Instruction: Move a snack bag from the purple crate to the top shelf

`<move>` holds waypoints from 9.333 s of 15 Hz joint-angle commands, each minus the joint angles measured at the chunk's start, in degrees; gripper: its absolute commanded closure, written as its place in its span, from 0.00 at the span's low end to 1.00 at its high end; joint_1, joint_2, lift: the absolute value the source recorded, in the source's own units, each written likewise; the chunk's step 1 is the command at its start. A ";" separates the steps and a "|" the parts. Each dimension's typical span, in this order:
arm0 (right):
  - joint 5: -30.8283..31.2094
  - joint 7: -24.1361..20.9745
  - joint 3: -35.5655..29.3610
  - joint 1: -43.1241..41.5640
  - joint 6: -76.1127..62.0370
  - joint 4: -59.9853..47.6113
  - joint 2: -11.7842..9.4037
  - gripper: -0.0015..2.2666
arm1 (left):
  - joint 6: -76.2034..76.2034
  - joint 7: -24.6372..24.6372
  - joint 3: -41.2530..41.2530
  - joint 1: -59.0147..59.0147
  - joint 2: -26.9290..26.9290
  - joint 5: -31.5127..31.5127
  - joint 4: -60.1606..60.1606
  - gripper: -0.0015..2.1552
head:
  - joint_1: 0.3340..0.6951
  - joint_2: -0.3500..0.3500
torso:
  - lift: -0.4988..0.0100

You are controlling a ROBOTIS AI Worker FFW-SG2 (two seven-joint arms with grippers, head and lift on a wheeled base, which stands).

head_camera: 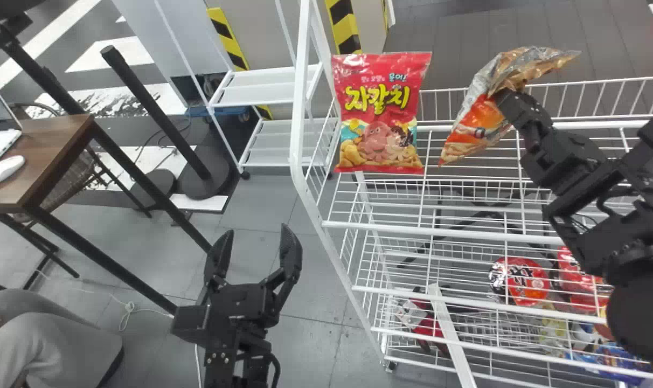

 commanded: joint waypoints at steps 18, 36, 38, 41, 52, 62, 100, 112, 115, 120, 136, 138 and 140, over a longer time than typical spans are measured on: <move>2.69 -18.59 12.62 -3.46 0.88 -6.49 0.23 0.99 | -2.18 -0.16 -0.30 -1.75 1.19 1.58 3.10 0.04 | 1.00 1.00 | 0.98; 0.32 -41.79 19.04 -9.08 -6.33 2.83 0.23 0.99 | -2.88 -0.60 -1.01 -2.46 1.89 1.67 3.89 0.04 | 1.00 1.00 | 0.98; -0.56 -41.35 19.04 -9.87 -6.33 4.50 0.23 0.97 | -3.23 -0.60 -1.01 -2.46 1.80 1.67 4.07 0.04 | 1.00 1.00 | 0.98; -2.49 -38.62 18.95 -10.75 -5.62 6.52 0.23 0.97 | -3.23 -0.60 -1.01 -2.81 1.80 1.67 4.42 0.04 | 1.00 1.00 | 0.98; -8.65 -31.68 19.22 -11.81 -5.97 8.02 0.23 0.97 | -3.41 -0.60 -1.45 -3.34 1.63 1.67 5.12 0.04 | 1.00 1.00 | 0.98; -12.25 -25.44 19.22 -13.57 -3.69 11.18 0.23 0.50 | -3.76 -0.60 -1.71 -3.51 1.63 1.67 5.39 0.04 | 1.00 1.00 | 0.98; 32.84 -8.57 -11.99 42.42 -3.87 -36.63 -7.47 0.04 | -5.52 -0.16 -1.89 0.53 0.49 -0.53 3.28 0.04 | 1.00 0.89 | 0.98; 39.61 -4.61 -15.68 47.25 -9.14 -32.94 -0.09 0.05 | -4.29 -0.07 -1.97 5.54 -2.85 -6.59 -0.76 0.04 | 1.00 0.75 | 0.98; 39.61 -4.61 -15.06 47.34 -9.31 -33.12 -0.18 0.05 | -4.11 -0.07 -1.97 5.89 -3.12 -7.03 -0.94 0.04 | 1.00 0.77 | 0.98; 39.87 -4.61 -14.53 47.34 -9.49 -33.29 -0.18 0.05 | -3.94 -0.07 -2.15 5.89 -3.12 -7.38 -0.94 0.04 | 1.00 0.78 | 0.98; 41.63 -6.28 -13.48 47.69 -9.49 -33.56 -0.35 0.05 | -3.41 -0.16 -2.59 6.33 -2.94 -7.74 -0.94 0.04 | 1.00 0.78 | 0.98; 42.16 -6.54 -13.30 47.69 -9.31 -33.56 -0.26 0.05 | -3.41 -0.16 -2.68 6.33 -2.77 -7.56 -1.03 0.04 | 1.00 0.78 | 0.98; 43.30 -6.98 -12.25 47.69 -9.14 -33.56 -0.18 0.05 | -3.41 -0.07 -2.68 6.51 -2.50 -7.21 -1.03 0.04 | 1.00 0.79 | 0.98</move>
